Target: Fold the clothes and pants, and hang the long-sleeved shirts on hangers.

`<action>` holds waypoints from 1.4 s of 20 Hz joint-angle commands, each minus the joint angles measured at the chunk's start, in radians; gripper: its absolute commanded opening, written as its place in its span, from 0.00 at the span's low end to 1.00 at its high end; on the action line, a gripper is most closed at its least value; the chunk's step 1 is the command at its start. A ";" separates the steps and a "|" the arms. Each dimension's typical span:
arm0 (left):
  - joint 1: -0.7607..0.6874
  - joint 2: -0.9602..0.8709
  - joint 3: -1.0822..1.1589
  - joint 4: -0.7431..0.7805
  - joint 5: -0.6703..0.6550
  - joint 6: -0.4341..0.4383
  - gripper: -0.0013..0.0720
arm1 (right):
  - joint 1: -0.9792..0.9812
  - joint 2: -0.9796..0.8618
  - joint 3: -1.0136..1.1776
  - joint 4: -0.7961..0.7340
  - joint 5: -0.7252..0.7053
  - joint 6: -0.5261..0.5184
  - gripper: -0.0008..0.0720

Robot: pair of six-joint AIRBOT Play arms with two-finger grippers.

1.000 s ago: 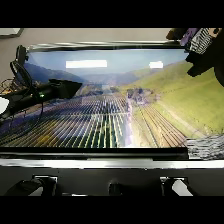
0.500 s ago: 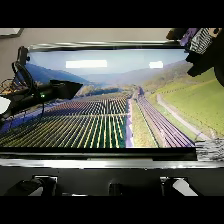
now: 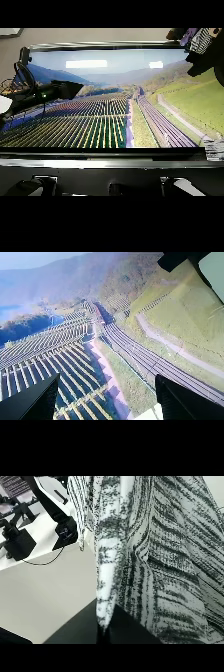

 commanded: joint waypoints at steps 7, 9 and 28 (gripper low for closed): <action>-0.076 -0.032 0.000 0.000 0.001 0.000 0.91 | -0.071 -0.047 0.071 0.114 -0.097 -0.010 0.04; -0.093 -0.033 0.000 0.000 0.001 0.001 0.74 | -0.072 -0.047 0.082 0.096 -0.121 -0.009 0.04; -0.097 -0.040 0.000 0.000 0.012 0.001 0.74 | -0.071 -0.006 0.081 0.045 0.059 -0.059 0.60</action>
